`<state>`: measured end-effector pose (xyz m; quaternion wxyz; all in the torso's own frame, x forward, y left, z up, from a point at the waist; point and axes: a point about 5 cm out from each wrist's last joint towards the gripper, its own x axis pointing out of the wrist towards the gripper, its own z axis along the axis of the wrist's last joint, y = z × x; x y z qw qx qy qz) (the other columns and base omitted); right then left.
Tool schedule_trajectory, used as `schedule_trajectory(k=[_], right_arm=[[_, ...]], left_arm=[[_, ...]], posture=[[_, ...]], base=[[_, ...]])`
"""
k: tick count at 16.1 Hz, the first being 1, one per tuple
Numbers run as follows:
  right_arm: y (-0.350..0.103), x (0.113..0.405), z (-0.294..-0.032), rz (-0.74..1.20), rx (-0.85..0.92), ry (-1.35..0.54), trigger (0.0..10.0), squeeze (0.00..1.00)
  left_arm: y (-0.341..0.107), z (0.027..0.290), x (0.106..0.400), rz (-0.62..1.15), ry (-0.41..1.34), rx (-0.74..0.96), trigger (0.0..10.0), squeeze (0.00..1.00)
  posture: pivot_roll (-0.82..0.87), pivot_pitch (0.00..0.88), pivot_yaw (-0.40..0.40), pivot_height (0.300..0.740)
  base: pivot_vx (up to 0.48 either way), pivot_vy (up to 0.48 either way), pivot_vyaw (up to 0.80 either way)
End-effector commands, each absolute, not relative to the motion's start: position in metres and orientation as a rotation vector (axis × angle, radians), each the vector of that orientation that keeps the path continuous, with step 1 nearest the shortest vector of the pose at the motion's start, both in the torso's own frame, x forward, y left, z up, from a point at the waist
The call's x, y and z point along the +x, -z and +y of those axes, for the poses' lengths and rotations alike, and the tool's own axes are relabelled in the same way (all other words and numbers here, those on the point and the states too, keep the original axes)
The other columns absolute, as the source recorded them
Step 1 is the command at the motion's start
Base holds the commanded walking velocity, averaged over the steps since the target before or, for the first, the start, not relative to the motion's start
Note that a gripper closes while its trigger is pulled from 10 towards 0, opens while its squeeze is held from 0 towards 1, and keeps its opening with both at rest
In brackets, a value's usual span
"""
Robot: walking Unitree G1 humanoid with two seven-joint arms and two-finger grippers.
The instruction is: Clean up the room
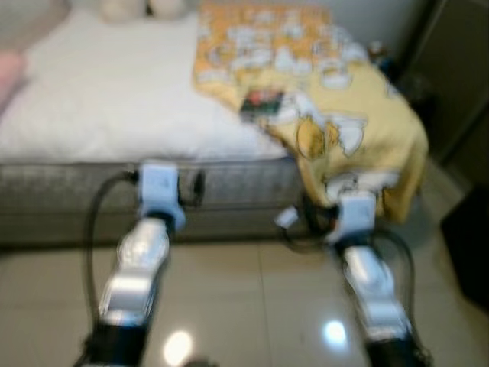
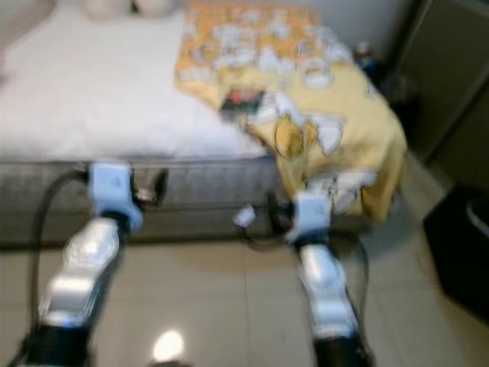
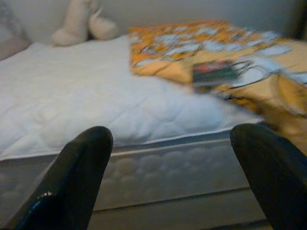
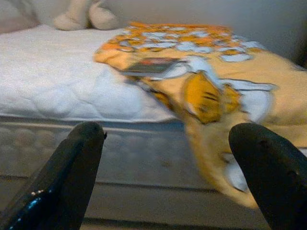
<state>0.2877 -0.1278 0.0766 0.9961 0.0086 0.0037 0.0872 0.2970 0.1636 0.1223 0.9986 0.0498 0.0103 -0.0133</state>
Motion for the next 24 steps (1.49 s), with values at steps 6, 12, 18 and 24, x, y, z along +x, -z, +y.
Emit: schedule_trajectory(k=[6,12,18,24], right_arm=[[-0.078,0.291,-0.138,-0.003,-0.001,-0.145,10.0,0.0],[-0.081,0.294,-0.141,-0.012,-0.008,-0.138,10.0,0.0],[-0.082,0.296,-0.139,-0.011,-0.017,-0.141,10.0,0.0],[-0.08,0.298,-0.14,-0.009,-0.002,-0.123,10.0,0.0]], left_arm=[[-0.13,0.15,0.303,-0.013,0.087,0.11,10.0,0.0],[-0.13,0.151,0.307,-0.008,0.067,0.103,10.0,0.0],[-0.131,0.153,0.311,-0.01,0.066,0.108,10.0,0.0],[-0.133,0.153,0.313,-0.015,0.078,0.116,10.0,0.0]], posture=[[0.03,0.0,-0.008,0.74],[0.02,0.0,-0.01,0.74],[0.02,0.0,-0.004,0.74],[0.03,0.0,-0.002,0.74]], base=[[0.48,0.0,0.0],[0.48,0.0,0.0],[0.48,0.0,-0.21],[0.48,0.0,-0.64]])
